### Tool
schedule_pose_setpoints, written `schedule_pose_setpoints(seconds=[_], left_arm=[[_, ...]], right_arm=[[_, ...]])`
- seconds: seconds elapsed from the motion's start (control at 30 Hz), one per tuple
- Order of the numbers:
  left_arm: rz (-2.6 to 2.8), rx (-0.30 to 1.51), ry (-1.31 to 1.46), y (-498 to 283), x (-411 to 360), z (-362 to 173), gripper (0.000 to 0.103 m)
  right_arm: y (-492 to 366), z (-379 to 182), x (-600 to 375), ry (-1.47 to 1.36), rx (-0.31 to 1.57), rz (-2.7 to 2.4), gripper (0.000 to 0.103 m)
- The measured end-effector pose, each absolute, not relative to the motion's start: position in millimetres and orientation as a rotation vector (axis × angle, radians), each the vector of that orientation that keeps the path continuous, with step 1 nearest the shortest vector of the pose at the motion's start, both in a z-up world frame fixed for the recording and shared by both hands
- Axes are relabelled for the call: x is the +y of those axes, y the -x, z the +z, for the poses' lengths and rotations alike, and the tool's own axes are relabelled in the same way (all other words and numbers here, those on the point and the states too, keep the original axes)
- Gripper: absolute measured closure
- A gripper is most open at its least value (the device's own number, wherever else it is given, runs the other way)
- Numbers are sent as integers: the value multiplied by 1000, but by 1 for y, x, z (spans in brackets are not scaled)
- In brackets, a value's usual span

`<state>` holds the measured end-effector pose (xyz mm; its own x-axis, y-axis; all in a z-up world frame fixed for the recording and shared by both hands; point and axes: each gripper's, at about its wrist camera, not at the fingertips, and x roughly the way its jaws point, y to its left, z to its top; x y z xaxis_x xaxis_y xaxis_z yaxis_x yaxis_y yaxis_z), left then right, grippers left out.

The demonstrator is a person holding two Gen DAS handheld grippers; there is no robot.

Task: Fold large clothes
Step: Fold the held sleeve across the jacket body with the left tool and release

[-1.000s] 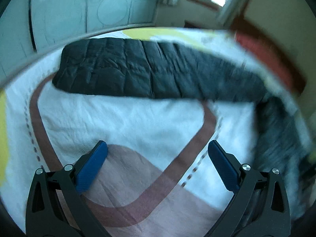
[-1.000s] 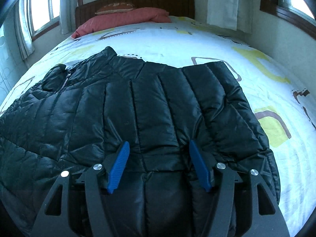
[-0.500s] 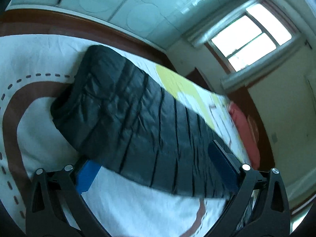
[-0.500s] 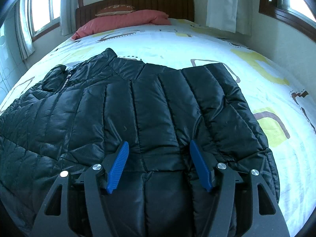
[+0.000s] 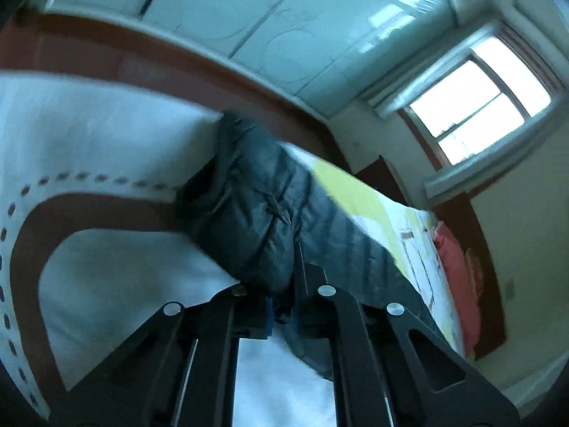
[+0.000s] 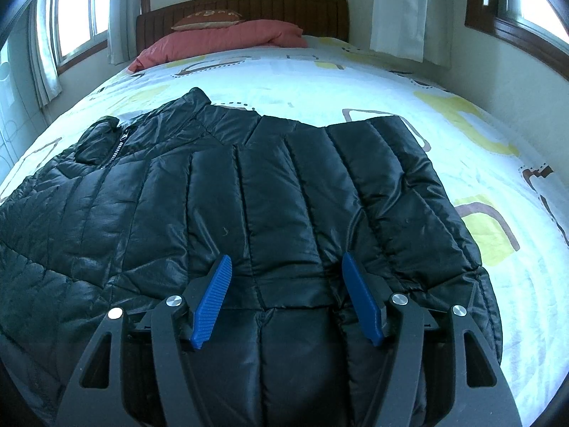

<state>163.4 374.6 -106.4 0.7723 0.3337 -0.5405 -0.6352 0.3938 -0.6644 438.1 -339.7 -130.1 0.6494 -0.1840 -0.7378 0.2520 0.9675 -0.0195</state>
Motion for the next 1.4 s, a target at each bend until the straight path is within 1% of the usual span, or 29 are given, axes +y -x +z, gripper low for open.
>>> schedule_pose_setpoints(seconds=[0.17,0.27,0.37,0.57,0.7,0.77,0.83,0.9,0.97,1.03,1.07,1.13,1.23,1.27,1.3,1.33,1.4], left_arm=[[452,354,794,-216,309,-56,97],[284,388,652,-259,237,-25,97],[149,433,531,-297,164,-10,97],[-67,542,349,-361,25,-2,97],[-149,585,228,-384,-52,-8,97],[-174,616,181,-399,-80,-23,97],[-184,649,153,-407,-99,-34,97],[-197,694,132,-404,-111,-61,97],[-208,727,118,-401,-105,-79,96],[-213,739,111,-401,-107,-84,94],[-213,742,108,-401,-108,-82,92],[-230,741,110,-402,-113,-86,75],[-236,728,106,-393,-115,-81,59],[-239,724,103,-390,-115,-79,57],[-241,720,98,-386,-115,-76,49],[-245,718,96,-382,-113,-73,45],[-259,702,99,-372,-108,-63,42]], right_arm=[[-438,-130,-340,-89,827,-251,39],[-437,-130,-340,-89,826,-251,39],[-437,-130,-340,-93,826,-251,39],[-437,-129,-341,-99,824,-249,38],[-437,-129,-341,-100,822,-249,38],[-438,-129,-341,-100,822,-248,38],[-438,-129,-341,-100,822,-249,38],[-437,-129,-341,-100,822,-249,38],[-437,-130,-341,-99,822,-250,38],[-437,-129,-341,-100,822,-249,38],[-437,-130,-341,-102,822,-249,38],[-437,-129,-341,-103,823,-248,37],[-438,-125,-341,-105,823,-243,35],[-437,-122,-340,-104,818,-241,35],[-436,-119,-338,-100,815,-241,34],[-434,-114,-337,-94,809,-244,34],[-427,-100,-330,-104,781,-230,34]])
